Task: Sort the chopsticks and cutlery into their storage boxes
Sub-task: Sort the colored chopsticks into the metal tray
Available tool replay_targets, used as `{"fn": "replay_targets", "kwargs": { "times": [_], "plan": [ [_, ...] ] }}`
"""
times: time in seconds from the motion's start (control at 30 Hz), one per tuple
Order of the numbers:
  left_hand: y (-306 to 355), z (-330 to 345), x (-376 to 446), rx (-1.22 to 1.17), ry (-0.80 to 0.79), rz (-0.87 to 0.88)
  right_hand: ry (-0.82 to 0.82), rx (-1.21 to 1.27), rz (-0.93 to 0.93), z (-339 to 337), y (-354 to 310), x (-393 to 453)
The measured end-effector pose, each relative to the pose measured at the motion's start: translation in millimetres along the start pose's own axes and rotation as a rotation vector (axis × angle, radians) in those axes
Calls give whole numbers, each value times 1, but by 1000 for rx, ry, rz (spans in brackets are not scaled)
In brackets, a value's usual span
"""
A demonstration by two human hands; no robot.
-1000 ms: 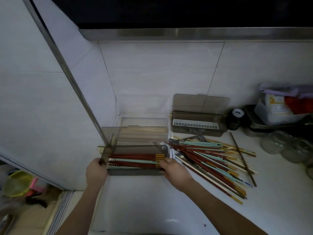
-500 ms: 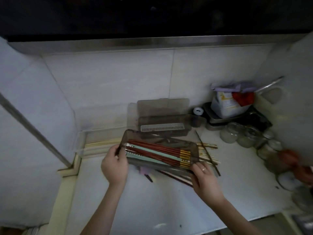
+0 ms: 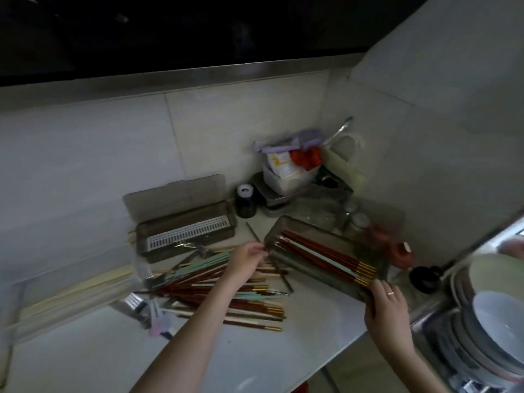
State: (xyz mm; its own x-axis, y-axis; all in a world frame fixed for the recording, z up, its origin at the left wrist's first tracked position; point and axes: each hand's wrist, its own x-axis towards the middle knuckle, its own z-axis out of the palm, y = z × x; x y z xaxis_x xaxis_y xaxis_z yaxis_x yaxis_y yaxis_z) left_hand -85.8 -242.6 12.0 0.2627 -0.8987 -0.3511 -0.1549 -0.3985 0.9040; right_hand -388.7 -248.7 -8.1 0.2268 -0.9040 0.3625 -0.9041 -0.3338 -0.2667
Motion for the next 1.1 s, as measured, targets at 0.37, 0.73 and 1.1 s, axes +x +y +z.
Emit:
{"fn": "replay_targets", "kwargs": {
  "times": [0.37,0.73,1.1],
  "plan": [
    [-44,18,0,471,70,56,-211,7,336,33,27,-7],
    [-63,5,-14,691,52,62,-303,-130,293,41,5,-14],
    [-87,-19,-42,885,319,116,-617,73,-35,99,-98,45]
  ]
}}
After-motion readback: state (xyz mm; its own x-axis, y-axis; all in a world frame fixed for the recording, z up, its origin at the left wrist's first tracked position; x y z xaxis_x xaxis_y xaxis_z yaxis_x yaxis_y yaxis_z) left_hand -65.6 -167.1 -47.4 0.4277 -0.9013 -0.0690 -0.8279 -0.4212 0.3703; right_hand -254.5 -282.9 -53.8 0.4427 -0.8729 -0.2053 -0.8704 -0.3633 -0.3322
